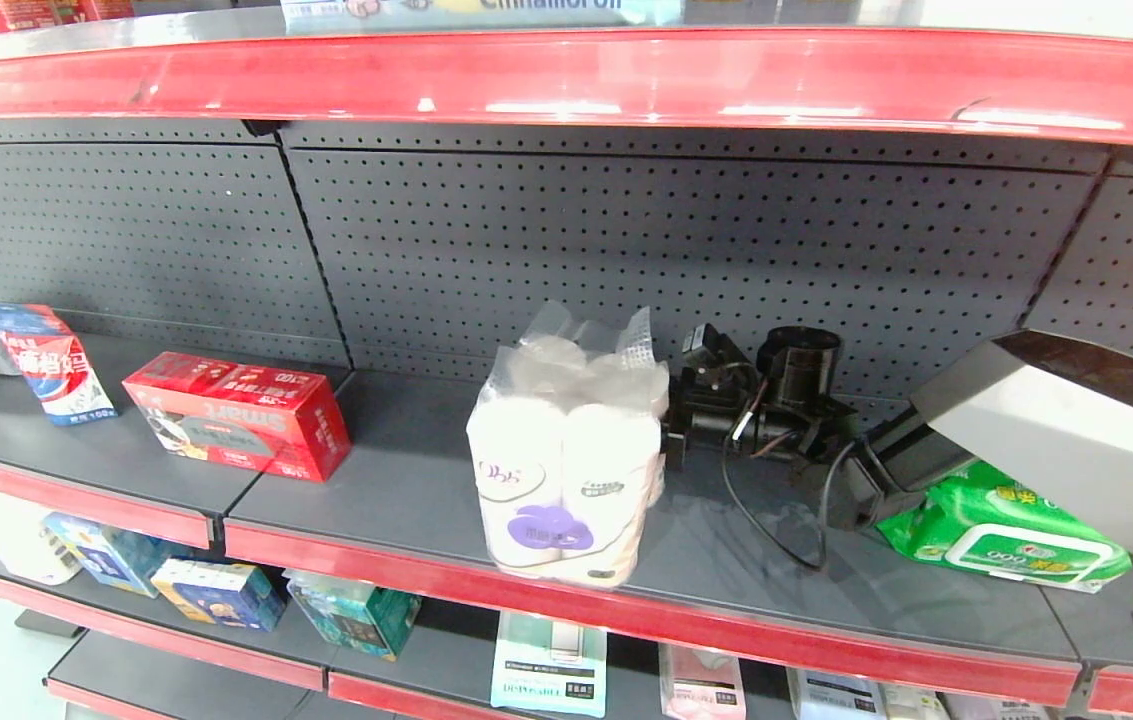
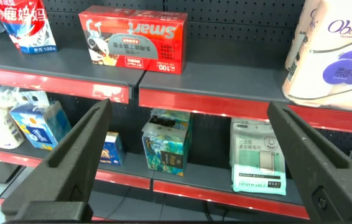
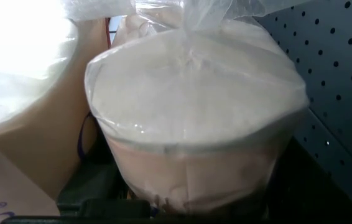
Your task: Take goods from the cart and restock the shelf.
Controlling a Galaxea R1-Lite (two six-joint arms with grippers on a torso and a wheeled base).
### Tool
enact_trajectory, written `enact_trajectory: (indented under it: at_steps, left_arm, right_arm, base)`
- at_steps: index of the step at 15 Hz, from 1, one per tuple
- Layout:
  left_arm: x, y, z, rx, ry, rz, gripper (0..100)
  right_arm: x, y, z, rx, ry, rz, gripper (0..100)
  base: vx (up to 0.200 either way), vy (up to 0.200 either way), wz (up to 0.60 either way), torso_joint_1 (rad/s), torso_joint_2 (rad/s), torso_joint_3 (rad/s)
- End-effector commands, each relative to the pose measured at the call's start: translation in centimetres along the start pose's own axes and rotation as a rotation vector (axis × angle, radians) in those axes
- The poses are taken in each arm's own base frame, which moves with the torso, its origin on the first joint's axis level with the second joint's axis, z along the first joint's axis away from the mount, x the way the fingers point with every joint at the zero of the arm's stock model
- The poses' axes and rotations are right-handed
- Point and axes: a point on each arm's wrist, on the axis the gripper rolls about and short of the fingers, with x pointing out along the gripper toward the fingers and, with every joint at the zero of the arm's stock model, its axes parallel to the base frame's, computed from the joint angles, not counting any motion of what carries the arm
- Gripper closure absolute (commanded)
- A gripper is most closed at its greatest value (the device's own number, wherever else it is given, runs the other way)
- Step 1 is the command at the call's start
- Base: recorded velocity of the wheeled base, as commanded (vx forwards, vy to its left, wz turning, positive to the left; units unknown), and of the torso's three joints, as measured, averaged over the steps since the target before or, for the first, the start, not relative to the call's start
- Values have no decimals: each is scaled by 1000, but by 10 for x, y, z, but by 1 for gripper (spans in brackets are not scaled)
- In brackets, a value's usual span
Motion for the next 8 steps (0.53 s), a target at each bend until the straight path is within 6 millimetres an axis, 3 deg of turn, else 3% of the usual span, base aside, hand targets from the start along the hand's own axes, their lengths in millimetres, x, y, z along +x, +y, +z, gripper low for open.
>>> enact_trajectory:
  at_steps: [1,8]
  left_arm:
    - [0,0,0,0,1,0,0]
    - [0,0,0,0,1,0,0]
  right_arm:
    - [1,0,-1,3,1,1,100]
    - [3,2,-4,18,6,7,100]
  base:
    - [0,0,0,0,0,0]
    - [0,0,0,0,0,0]
